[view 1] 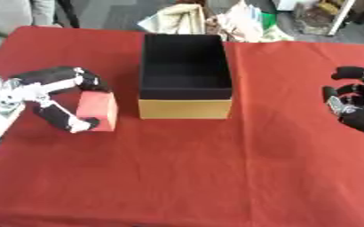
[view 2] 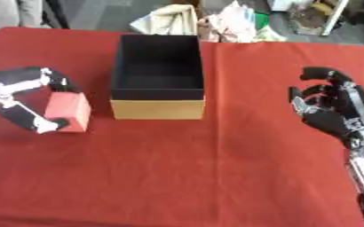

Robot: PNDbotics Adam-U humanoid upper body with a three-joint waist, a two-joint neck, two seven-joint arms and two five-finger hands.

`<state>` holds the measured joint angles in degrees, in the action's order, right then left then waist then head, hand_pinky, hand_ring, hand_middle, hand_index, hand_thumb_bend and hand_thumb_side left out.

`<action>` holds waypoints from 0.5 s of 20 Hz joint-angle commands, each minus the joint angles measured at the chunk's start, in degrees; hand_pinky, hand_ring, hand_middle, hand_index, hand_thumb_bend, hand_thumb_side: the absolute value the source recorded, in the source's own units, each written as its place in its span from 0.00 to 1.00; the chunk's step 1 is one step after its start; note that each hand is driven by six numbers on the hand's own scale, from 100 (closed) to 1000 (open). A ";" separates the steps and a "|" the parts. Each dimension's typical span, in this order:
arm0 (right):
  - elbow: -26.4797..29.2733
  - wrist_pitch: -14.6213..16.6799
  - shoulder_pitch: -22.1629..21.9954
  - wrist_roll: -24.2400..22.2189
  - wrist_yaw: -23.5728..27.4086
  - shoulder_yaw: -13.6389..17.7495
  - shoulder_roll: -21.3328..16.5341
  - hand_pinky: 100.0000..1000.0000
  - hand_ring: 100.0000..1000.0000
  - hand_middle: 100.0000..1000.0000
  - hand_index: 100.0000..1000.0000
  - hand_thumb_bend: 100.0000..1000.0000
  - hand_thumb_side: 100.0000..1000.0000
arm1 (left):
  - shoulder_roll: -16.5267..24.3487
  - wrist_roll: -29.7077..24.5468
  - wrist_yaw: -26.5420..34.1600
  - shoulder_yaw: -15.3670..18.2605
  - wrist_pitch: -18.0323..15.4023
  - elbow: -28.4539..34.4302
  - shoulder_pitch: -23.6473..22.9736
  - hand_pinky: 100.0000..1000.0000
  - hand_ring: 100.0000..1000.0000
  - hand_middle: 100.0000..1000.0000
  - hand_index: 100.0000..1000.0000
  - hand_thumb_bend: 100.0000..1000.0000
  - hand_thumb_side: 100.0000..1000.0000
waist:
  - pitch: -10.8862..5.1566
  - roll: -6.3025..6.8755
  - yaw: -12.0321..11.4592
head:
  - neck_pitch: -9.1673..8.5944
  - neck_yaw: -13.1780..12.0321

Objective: Pick up objects on the table and place them in the box.

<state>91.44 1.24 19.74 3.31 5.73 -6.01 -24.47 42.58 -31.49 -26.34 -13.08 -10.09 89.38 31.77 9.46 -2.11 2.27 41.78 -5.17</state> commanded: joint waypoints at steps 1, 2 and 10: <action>0.34 0.10 0.63 -0.15 0.19 0.53 -1.41 0.37 0.49 0.65 0.75 0.14 0.00 | 2.77 1.53 -1.28 1.77 -0.03 2.16 3.16 0.69 0.58 0.34 0.64 0.09 0.05 | -1.14 0.14 -0.08 | 0.27 0.15; 0.32 0.09 0.64 -0.19 0.20 0.49 -1.41 0.37 0.49 0.65 0.75 0.14 0.00 | 2.88 1.72 -1.80 1.74 -0.16 2.15 4.39 0.69 0.57 0.34 0.64 0.10 0.05 | -1.18 0.15 -0.08 | 0.25 0.12; 0.26 0.09 1.06 -0.70 0.22 0.03 -1.09 0.37 0.49 0.65 0.75 0.14 0.00 | -5.00 2.42 -8.28 -1.33 -3.28 -7.32 19.10 0.70 0.57 0.34 0.63 0.16 0.05 | -1.22 -0.12 0.33 | -0.17 -0.52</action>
<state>91.14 1.24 19.79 2.81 5.74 -6.09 -24.47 38.17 -29.35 -33.40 -14.41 -12.70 83.12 49.40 9.14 -2.26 2.58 41.73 -5.47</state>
